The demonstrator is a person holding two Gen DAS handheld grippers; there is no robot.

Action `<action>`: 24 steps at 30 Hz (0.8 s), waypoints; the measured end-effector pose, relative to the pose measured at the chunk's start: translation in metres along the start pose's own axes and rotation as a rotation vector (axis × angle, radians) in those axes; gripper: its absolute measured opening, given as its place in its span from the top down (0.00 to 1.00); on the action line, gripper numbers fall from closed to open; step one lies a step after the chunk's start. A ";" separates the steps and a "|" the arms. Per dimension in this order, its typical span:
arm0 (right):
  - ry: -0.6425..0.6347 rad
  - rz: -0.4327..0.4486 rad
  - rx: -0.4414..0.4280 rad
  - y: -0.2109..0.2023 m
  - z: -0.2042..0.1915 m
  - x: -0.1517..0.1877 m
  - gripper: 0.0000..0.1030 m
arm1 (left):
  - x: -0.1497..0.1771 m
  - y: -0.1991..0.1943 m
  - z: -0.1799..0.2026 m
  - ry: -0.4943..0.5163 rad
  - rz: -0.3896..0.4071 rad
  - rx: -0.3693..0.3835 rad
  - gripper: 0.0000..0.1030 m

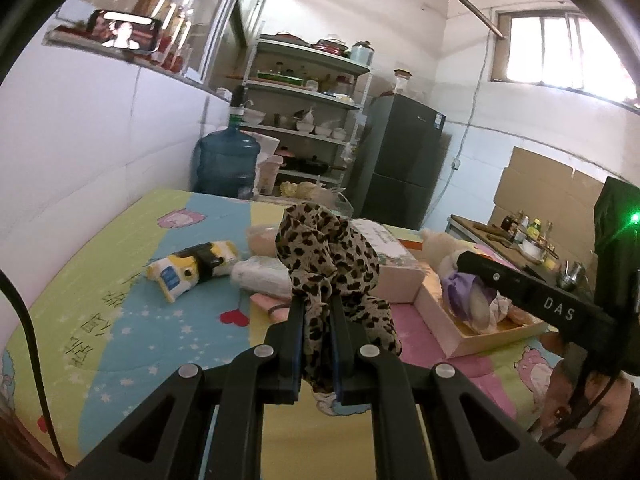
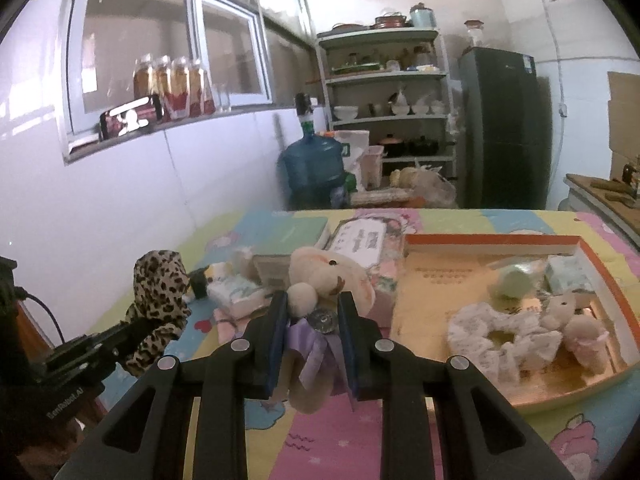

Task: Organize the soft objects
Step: 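Carry the leopard scrunchie and plush bear over the cardboard box lid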

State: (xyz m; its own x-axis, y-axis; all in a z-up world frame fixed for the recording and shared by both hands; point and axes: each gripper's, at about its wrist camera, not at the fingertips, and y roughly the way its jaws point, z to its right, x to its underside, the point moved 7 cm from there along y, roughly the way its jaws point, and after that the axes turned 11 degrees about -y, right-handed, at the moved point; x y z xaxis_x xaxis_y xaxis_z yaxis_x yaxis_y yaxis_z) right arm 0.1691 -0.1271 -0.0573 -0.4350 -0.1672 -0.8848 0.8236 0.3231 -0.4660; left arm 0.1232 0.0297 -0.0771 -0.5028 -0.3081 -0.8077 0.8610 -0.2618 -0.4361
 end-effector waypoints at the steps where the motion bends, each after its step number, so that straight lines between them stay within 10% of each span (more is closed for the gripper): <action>1: 0.006 0.006 0.005 -0.004 0.004 0.001 0.75 | 0.000 0.001 0.004 0.007 -0.002 0.003 0.89; 24: 0.143 0.080 0.166 -0.059 0.115 0.013 0.75 | 0.005 0.042 0.105 0.121 -0.056 0.137 0.89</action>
State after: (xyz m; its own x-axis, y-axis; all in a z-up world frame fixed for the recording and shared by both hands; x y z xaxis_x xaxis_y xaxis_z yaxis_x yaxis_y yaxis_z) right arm 0.1564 -0.2554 -0.0415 -0.4030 -0.0099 -0.9152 0.9012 0.1702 -0.3987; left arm 0.1491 -0.0786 -0.0575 -0.5297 -0.1792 -0.8291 0.8090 -0.4003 -0.4303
